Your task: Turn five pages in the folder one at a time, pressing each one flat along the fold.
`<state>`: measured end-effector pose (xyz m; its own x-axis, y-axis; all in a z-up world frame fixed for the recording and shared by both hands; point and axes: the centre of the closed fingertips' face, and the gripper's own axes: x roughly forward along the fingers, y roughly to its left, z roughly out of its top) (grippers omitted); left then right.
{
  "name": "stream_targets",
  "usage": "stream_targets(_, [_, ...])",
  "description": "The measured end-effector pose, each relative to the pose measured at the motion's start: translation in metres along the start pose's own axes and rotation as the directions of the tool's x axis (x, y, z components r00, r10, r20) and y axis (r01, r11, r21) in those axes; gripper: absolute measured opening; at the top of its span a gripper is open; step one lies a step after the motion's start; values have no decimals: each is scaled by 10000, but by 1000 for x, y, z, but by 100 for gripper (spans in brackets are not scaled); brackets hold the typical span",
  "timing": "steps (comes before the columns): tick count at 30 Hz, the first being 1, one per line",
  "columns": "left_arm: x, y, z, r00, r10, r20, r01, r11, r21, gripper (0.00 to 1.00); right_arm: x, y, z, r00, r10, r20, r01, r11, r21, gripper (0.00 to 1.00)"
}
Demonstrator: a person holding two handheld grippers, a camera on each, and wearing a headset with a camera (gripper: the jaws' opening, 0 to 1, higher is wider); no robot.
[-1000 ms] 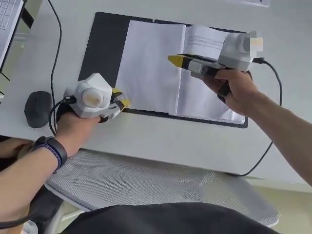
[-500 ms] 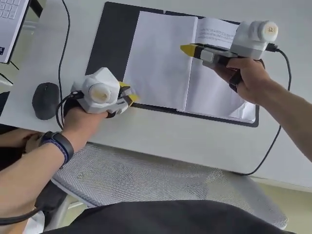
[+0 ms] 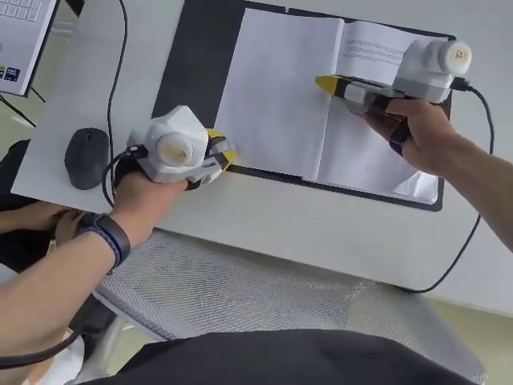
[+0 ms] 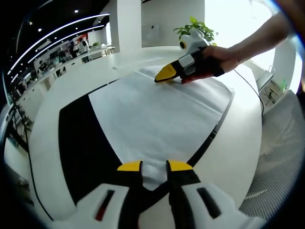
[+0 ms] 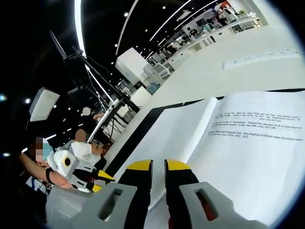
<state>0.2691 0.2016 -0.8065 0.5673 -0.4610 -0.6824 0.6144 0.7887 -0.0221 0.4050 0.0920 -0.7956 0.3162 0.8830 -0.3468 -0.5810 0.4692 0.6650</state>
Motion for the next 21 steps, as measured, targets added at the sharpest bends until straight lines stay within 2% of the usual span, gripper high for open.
stream_targets(7, [0, 0, 1, 10000, 39, 12, -39, 10000, -27, 17, 0, -6, 3, 10000, -23, 20, 23, 10000, 10, 1])
stream_targets(15, [1, 1, 0, 10000, 18, 6, -18, 9999, -115, 17, 9, -20, 20, 9980, -216, 598, 187, 9986, 486, 0])
stream_targets(21, [1, 2, -1, 10000, 53, 16, -53, 9998, -200, 17, 18, -27, 32, 9969, -258, 746, 219, 9984, 523, 0])
